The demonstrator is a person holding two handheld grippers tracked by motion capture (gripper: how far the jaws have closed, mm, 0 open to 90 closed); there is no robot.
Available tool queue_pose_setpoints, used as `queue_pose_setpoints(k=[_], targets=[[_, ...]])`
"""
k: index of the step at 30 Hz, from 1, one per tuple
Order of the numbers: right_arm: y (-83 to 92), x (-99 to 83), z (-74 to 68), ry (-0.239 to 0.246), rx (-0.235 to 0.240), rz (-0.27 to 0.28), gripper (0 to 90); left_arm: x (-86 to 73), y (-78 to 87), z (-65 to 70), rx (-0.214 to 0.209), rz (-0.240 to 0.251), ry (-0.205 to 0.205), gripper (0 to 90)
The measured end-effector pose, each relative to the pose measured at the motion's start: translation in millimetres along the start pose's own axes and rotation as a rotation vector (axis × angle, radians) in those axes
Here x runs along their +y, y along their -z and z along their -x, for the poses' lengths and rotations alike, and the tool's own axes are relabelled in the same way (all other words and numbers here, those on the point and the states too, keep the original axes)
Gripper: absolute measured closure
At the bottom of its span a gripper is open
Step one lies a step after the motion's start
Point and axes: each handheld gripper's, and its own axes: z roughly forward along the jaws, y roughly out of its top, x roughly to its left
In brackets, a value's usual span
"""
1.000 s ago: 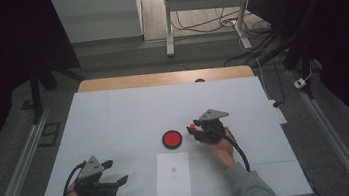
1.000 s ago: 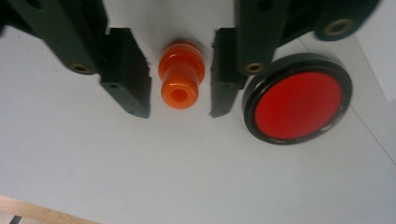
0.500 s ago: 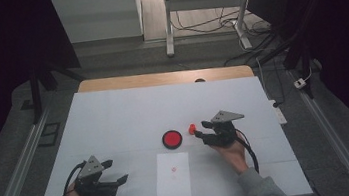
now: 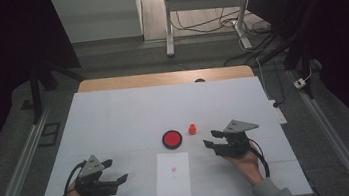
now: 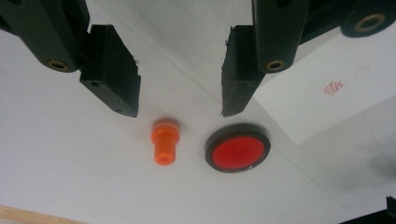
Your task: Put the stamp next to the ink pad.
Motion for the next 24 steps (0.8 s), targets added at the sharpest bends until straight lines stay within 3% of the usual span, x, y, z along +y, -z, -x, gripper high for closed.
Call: queue_pose_setpoints(k=[24], targets=[[81.6,-43.8,3.6,0.048,-0.085,-0.006,45.8,-2.5,-2.9,-7.4,0.025,0.0,0.012,21.6]])
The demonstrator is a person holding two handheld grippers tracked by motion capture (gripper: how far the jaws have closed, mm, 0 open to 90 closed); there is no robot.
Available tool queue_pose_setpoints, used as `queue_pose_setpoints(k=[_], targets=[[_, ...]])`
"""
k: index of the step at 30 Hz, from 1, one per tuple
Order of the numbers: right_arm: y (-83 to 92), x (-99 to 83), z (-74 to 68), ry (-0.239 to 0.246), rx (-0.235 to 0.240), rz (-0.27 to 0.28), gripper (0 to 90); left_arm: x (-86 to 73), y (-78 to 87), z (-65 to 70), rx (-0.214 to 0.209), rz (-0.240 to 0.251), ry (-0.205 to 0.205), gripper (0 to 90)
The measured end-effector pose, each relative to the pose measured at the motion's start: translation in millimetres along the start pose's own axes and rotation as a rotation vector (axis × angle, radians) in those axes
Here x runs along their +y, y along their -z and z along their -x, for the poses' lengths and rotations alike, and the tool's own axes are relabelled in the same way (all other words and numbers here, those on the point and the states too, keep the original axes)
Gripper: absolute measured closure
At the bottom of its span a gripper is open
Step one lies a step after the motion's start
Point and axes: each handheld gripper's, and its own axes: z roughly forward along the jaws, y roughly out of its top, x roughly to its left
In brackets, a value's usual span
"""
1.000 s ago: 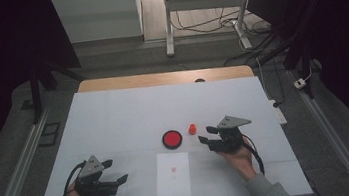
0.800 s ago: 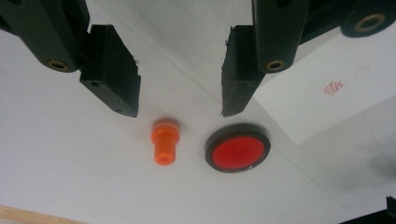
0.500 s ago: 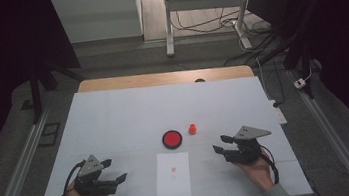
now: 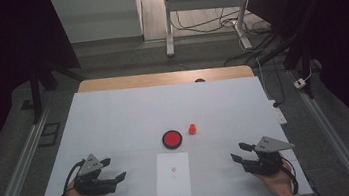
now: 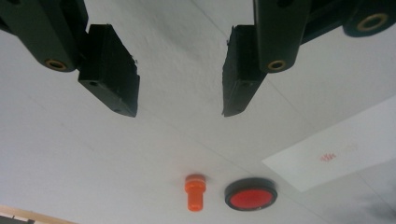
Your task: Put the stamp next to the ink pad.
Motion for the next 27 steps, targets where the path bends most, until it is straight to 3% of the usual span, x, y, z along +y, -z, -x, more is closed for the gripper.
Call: queue_pose_setpoints(k=[10,27], targets=[[14.0,-14.2,7.1,0.005,-0.011,-0.025,45.1,-0.3,-1.7,0.1,0.007,-0.006,-0.011,21.6],[9.9,-11.7,2.1,0.032,0.0,-0.033,44.6,0.1,-2.1,0.8,0.01,-0.007,-0.02,21.7]])
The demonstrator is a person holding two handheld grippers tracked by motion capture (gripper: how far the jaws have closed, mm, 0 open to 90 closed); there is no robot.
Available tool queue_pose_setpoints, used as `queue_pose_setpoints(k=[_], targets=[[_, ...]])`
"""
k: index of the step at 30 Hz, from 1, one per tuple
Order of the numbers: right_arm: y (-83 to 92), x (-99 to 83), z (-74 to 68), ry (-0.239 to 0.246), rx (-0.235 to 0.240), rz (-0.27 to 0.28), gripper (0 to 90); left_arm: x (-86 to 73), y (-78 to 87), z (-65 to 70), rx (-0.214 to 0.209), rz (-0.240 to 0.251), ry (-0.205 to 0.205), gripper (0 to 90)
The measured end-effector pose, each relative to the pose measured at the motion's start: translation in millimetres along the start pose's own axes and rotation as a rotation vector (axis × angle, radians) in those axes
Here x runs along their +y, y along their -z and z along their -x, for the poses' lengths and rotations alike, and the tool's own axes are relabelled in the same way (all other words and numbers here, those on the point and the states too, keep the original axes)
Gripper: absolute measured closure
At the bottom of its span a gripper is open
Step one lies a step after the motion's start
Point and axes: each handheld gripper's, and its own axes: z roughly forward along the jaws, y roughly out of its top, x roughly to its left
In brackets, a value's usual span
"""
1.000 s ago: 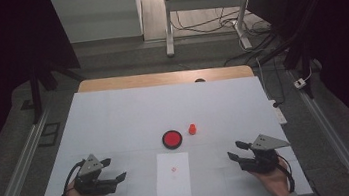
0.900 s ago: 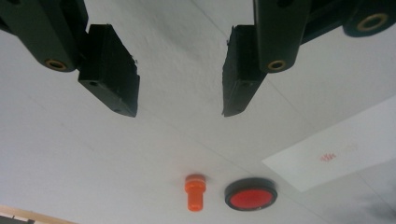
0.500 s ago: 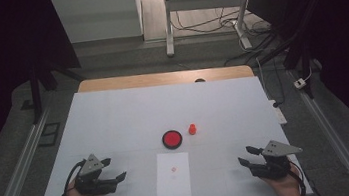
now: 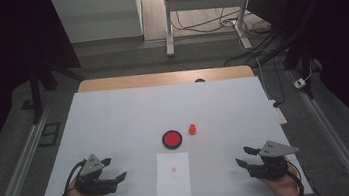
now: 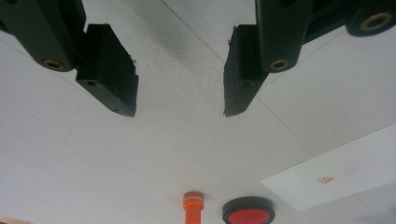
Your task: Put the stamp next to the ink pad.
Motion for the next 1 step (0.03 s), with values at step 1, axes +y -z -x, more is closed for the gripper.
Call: queue_pose_setpoints(k=[1], targets=[[0.0,0.0,0.1,0.0,0.0,0.0,44.6,0.0,0.0,0.0,0.0,0.0,0.0,21.7]])
